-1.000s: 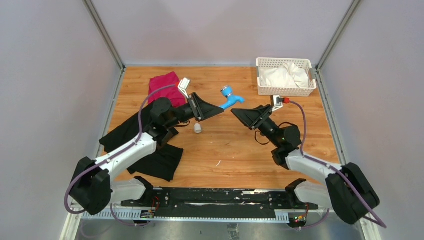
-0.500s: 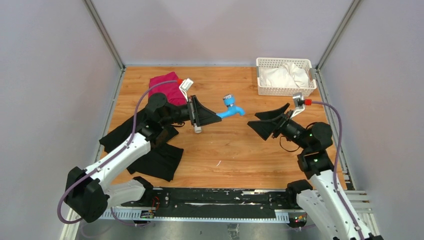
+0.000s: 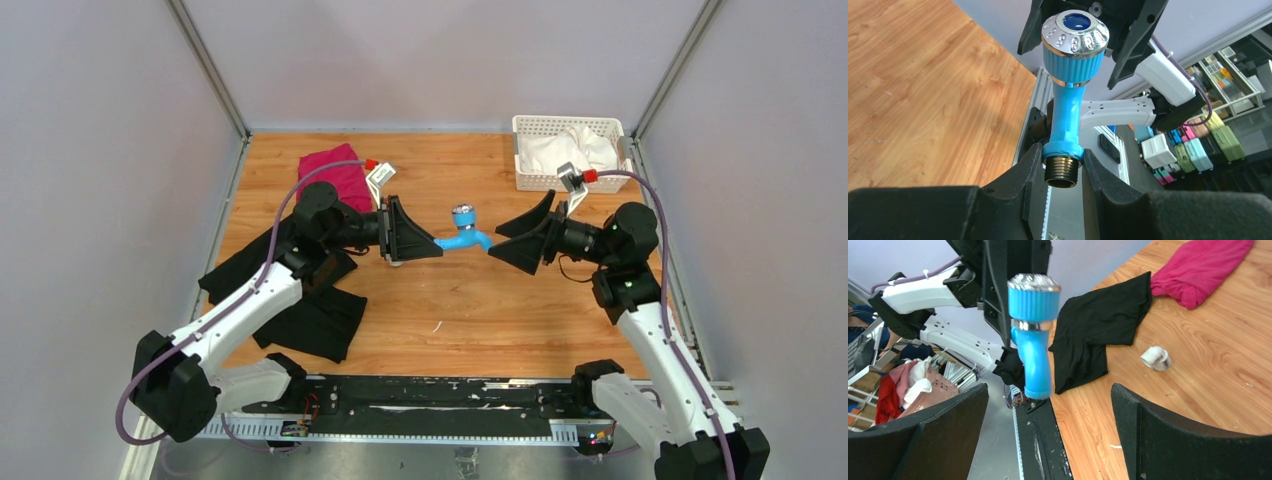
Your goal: Install the water faucets
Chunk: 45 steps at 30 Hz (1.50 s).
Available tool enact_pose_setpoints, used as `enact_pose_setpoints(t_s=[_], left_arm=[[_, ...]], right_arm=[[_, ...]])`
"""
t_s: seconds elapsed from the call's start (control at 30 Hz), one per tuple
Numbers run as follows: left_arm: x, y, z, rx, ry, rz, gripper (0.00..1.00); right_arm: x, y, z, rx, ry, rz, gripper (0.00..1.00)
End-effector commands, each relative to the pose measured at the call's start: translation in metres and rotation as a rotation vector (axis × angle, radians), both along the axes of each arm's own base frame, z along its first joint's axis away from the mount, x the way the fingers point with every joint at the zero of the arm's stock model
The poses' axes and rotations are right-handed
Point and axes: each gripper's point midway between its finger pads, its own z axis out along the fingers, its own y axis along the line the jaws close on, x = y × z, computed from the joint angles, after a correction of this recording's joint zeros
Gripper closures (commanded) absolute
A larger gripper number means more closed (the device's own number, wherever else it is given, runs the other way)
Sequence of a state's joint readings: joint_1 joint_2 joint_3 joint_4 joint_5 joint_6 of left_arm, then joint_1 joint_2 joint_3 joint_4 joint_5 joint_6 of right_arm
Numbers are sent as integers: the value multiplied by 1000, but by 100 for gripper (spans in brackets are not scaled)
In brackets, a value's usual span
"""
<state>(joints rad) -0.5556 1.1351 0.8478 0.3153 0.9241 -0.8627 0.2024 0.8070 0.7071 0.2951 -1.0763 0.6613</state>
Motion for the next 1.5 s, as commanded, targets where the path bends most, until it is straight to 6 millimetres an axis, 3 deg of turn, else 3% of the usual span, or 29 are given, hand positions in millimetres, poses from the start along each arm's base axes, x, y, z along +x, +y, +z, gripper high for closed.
enact_pose_setpoints(t_s=[0.0,0.3,0.47,0.6,0.73,0.93,1.23,1.37,1.47], left_arm=[[-1,-1,12,-15,-53,-32,100],[2,-2,13,-15,-59,-28,100],[1,-3,17,-20,-65,-36,100],[0,-3,19,-22,-70,-54,100],[-2,-2,18,-20,-70,-54,100],[-3,-1,17,-20,-71,-53,100],[-3,-1,14,-17,-66,-47,100],[-4,-1,15,-18,-70,-47,100],[-5,0,16,-20,-75,-50,100]], right_arm=[[-9,9,24,8,-52,87,3],[-9,56,19,-11,-12,195,2],[0,62,16,3,7,177,8],[-2,64,18,11,7,205,20],[-8,67,23,37,12,275,38],[-17,72,31,70,6,376,42],[-20,84,27,79,47,420,62],[-21,86,27,79,51,426,74],[-21,86,25,76,55,427,92]])
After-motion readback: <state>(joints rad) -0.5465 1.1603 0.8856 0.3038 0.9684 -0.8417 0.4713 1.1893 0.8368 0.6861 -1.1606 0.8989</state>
